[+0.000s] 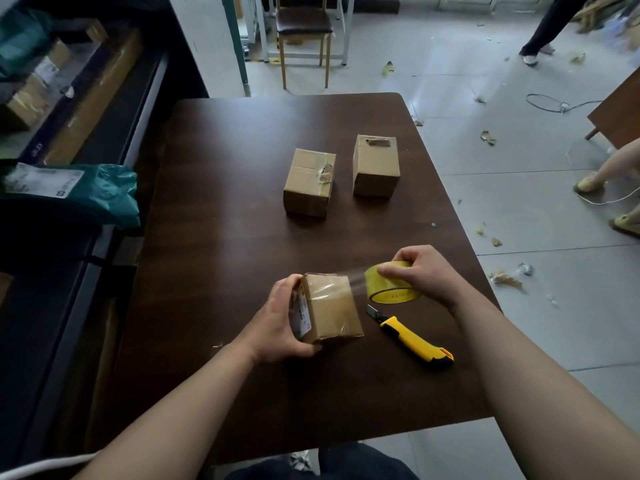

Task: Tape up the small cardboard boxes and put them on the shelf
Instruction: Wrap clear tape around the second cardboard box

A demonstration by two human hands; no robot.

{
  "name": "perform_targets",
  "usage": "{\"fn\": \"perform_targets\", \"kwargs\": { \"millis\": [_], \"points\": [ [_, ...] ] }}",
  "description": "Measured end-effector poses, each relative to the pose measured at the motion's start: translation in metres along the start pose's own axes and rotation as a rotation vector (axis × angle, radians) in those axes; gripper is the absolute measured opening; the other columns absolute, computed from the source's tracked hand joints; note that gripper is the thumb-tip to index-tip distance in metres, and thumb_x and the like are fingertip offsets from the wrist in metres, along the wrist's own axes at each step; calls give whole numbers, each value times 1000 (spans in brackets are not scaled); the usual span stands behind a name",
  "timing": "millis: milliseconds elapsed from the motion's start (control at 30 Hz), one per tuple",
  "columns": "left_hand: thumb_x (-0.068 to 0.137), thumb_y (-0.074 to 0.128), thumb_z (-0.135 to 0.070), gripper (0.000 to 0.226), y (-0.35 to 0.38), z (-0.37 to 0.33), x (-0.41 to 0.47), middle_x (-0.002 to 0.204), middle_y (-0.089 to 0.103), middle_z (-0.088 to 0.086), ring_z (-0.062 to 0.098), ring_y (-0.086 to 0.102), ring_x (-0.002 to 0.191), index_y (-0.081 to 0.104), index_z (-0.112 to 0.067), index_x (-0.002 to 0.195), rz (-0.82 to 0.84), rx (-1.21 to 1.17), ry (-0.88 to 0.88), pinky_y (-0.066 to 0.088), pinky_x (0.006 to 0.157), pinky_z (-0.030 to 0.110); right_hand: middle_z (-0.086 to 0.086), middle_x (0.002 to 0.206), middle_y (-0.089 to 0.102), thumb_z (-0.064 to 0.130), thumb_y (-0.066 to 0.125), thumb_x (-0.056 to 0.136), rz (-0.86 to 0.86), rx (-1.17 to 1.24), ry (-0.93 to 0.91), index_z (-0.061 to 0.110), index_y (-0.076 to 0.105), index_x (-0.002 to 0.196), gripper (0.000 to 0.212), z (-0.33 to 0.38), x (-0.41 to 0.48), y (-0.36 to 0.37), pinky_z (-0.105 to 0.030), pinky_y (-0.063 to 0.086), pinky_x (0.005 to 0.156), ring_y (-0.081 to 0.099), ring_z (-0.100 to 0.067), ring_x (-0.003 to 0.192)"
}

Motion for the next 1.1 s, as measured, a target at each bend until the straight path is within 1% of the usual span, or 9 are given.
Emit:
{"fn": "perform_targets", "kwargs": {
  "millis": [167, 300, 433, 500, 700, 900, 1000, 1033, 1100],
  "points": [
    [52, 87, -49, 121, 1, 18, -9, 142, 22, -19, 12, 37, 129, 9, -40, 144, 26, 16, -5, 43, 106, 35, -3, 78, 65, 38, 78, 77, 66, 4, 65, 15, 68, 76, 25, -10, 4, 22, -26, 50, 59, 61, -14, 72],
    [56, 87, -46, 123, -2, 24, -13, 144, 20, -16, 7, 31, 127, 4, -36, 145, 17, 81, -2, 36, 103, 24, 0, 76, 64, 37, 77, 79, 88, 17, 84, 15, 66, 77, 24, -11, 5, 38, -21, 47, 54, 60, -11, 69],
    [57, 87, -45, 121, -5, 27, -17, 145, 22, -13, 4, 31, 125, 5, -35, 145, 7, 101, -10, 33, 101, 21, -1, 79, 64, 38, 75, 81, 116, 6, 94, 16, 65, 78, 24, -10, 6, 49, -23, 48, 54, 61, -13, 71],
    [56, 87, -46, 121, -6, 31, -18, 146, 22, -13, 6, 31, 128, 3, -37, 144, 11, 94, -26, 33, 103, 22, -3, 80, 64, 38, 75, 80, 133, 12, 105, 16, 65, 78, 25, -11, 7, 55, -27, 50, 55, 62, -15, 71],
    [56, 87, -46, 123, -7, 42, -23, 151, 22, -11, 10, 27, 136, 0, -44, 142, 19, 72, -88, 28, 107, 27, -8, 88, 69, 45, 75, 78, 149, -51, 126, 14, 66, 84, 32, -17, 12, 72, -40, 57, 66, 67, -24, 82],
    [57, 88, -41, 127, -12, 56, -32, 156, 21, -6, 17, 20, 144, -6, -47, 142, 38, 52, -188, 23, 117, 40, -10, 91, 68, 47, 76, 77, 107, -90, 86, 13, 66, 83, 36, -12, 14, 100, -41, 54, 74, 64, -25, 88],
    [54, 88, -46, 129, -15, 52, -32, 156, 19, -7, 20, 21, 144, -9, -53, 139, 53, 115, -205, 25, 117, 46, -7, 90, 65, 47, 75, 77, 86, -140, 70, 13, 64, 82, 36, -6, 15, 107, -39, 52, 72, 61, -23, 87],
    [53, 87, -50, 133, -16, 51, -32, 157, 15, -7, 21, 17, 145, -13, -52, 140, 78, 149, -213, 20, 119, 49, -4, 88, 64, 48, 74, 78, 92, -193, 57, 15, 64, 82, 35, -2, 15, 107, -37, 50, 70, 59, -21, 86],
    [47, 84, -64, 146, -19, 42, -32, 161, -1, -7, 21, 1, 148, -27, -46, 141, 111, 215, -196, 1, 120, 51, 1, 84, 61, 51, 71, 78, 96, -294, 23, 18, 62, 80, 35, 5, 15, 107, -31, 46, 66, 57, -17, 83]
  ]
}}
Point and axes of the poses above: each hand's wrist, its own x-axis towards the middle knuckle, its own y-axis out of the palm, z = x × y, the point moved 6 cm from there along x, towards the middle knuckle
